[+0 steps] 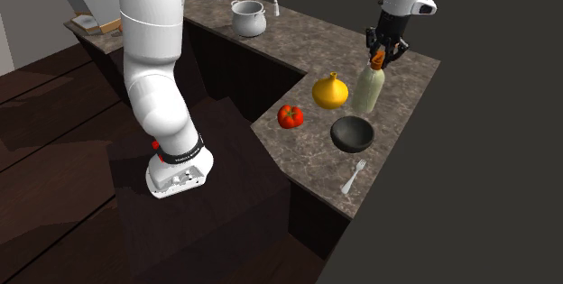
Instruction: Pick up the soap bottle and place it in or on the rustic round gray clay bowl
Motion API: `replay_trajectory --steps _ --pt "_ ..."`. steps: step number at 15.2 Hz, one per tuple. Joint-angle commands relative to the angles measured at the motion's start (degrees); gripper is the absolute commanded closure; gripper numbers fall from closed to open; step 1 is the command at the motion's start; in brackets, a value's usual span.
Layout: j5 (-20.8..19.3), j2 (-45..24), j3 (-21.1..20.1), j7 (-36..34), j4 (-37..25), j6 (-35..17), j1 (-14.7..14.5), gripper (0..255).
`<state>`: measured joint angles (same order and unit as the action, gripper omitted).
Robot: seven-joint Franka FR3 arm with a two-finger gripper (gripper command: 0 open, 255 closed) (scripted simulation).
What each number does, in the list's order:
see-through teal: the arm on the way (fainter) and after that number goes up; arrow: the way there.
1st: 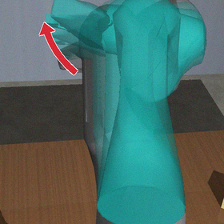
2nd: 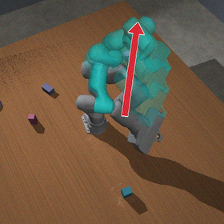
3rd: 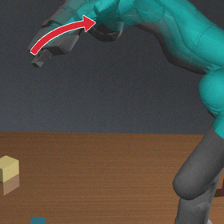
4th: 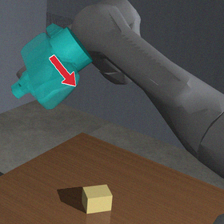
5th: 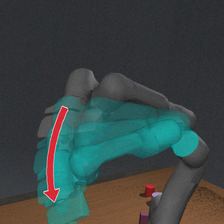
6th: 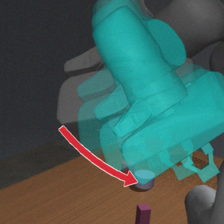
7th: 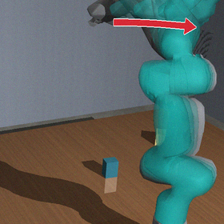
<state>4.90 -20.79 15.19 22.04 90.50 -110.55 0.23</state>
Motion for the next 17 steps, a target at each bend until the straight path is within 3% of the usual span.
replay_trajectory --steps 1,17 --pt "0.1 -0.2 0.0 0.0 1.2 -1.5 0.0 255" --pt "1.5 -4.5 -0.7 0.9 7.5 -12.0 0.2 255"
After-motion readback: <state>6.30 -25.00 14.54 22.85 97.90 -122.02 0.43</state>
